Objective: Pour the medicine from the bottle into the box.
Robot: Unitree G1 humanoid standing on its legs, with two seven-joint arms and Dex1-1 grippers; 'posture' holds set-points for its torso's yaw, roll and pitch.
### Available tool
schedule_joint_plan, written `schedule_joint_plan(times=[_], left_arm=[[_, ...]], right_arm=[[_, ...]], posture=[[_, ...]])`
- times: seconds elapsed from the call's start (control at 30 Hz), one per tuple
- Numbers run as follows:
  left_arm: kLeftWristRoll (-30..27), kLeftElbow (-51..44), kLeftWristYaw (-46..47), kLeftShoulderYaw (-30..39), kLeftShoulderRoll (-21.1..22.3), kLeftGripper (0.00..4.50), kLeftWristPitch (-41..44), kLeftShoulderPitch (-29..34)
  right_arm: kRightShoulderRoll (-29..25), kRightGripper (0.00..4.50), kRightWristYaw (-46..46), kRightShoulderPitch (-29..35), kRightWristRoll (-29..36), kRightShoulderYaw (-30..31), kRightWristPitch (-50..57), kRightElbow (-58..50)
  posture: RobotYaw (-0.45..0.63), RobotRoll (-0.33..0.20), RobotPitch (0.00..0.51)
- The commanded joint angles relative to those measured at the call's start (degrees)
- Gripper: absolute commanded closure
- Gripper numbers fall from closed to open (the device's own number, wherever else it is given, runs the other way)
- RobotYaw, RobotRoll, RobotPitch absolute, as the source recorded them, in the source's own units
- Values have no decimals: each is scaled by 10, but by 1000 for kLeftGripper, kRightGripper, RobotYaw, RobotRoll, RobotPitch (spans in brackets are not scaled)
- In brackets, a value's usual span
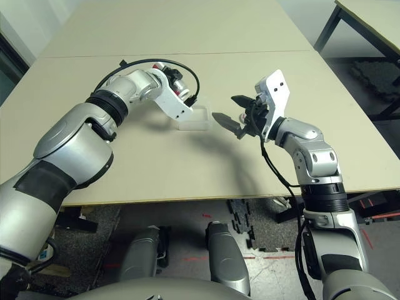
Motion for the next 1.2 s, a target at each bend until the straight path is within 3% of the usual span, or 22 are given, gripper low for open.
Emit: schedule_joint_plan(times=[0.03,0.13,0.33,0.7,0.93,1.2], left_arm=[[16,4,9,-14,2,1933,0,-6],[-23,4,-8,26,-1,1933,-2,-1],[-193,-3,-89,200,-17,1933,14,17],[-432,-31,-172,453,-2,1933,76,63],[-511,-59,-192,526,11,1933,92,110],[-615,-142,-223,596,3,1933,95,213]], right_arm=[[-2,0,3,-5,4,0,3,-1],[-1,0,3,-5,3,1,2,-1],[-4,0,5,-4,3,-1,2,0],[-3,0,13,-22,-1,5,-4,20],[3,0,25,-33,-6,14,-10,36],[5,0,33,-46,-9,15,-17,52]], posture=[[-160,0,111],[-160,0,111],[-155,0,112],[-122,0,117],[-99,0,111],[-96,0,110]])
